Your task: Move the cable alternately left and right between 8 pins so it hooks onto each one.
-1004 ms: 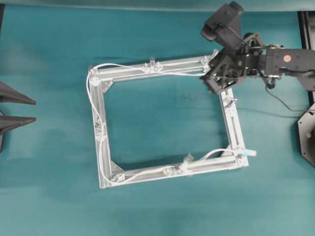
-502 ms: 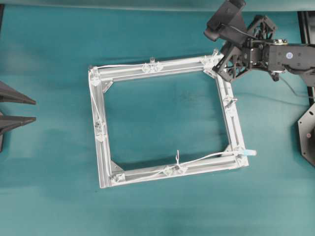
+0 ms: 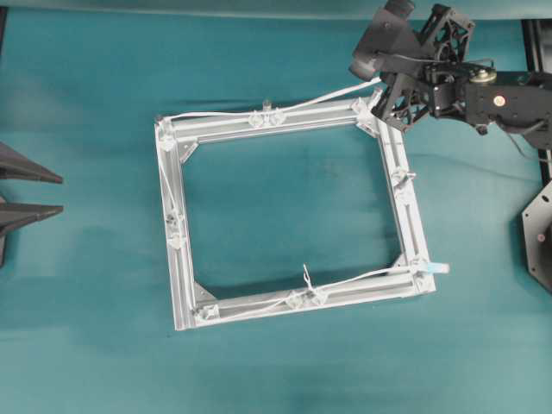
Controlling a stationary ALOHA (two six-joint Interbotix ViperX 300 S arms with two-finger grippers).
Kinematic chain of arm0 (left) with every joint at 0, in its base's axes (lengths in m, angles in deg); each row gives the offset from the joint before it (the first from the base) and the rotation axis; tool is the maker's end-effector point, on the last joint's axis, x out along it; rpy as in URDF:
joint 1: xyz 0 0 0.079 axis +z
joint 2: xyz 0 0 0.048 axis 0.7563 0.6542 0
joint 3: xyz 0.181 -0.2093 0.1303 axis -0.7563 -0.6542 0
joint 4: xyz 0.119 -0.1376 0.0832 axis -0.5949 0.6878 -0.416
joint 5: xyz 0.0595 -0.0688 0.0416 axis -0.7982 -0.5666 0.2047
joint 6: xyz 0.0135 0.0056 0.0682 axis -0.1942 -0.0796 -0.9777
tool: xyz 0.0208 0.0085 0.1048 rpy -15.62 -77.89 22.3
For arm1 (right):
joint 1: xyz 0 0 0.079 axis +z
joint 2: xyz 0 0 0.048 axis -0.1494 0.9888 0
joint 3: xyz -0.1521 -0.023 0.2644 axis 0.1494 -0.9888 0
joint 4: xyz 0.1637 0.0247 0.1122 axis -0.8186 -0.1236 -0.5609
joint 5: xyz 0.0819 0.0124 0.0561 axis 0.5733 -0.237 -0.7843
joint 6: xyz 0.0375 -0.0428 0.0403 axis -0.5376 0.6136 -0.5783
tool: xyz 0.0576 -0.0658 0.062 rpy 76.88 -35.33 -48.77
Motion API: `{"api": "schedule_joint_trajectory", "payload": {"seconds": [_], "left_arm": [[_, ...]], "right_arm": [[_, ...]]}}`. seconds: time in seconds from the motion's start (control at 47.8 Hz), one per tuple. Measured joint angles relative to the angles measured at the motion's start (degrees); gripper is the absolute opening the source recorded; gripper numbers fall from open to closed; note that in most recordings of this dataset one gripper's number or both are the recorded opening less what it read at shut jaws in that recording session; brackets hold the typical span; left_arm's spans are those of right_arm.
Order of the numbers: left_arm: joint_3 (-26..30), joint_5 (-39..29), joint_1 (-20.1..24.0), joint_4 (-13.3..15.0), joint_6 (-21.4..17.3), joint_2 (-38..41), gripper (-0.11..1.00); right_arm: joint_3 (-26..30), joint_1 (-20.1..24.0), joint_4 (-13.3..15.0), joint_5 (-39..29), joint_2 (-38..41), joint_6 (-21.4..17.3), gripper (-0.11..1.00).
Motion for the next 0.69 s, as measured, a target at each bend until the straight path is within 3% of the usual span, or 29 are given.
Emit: {"api": "schedule_joint_trajectory", "payload": {"seconds": [0.23,0.481,0.691], "left_arm": [[0.0,0.0,0.1,0.0,0.0,0.0,0.56],[0.0,0.0,0.0,0.1,-0.1,0.0,0.56],[0.0,0.0,0.0,0.0,0.0,0.0,0.56]], "right_arm": [[-3.4,-3.4,0.0,8.8,0.7,-0.9,0.14],[-7.2,-6.5,-0.7,18.6,1.0,-8.6,0.14],[-7.7,-6.9,-0.7,19.6,2.1,-11.9,0.14]]}}
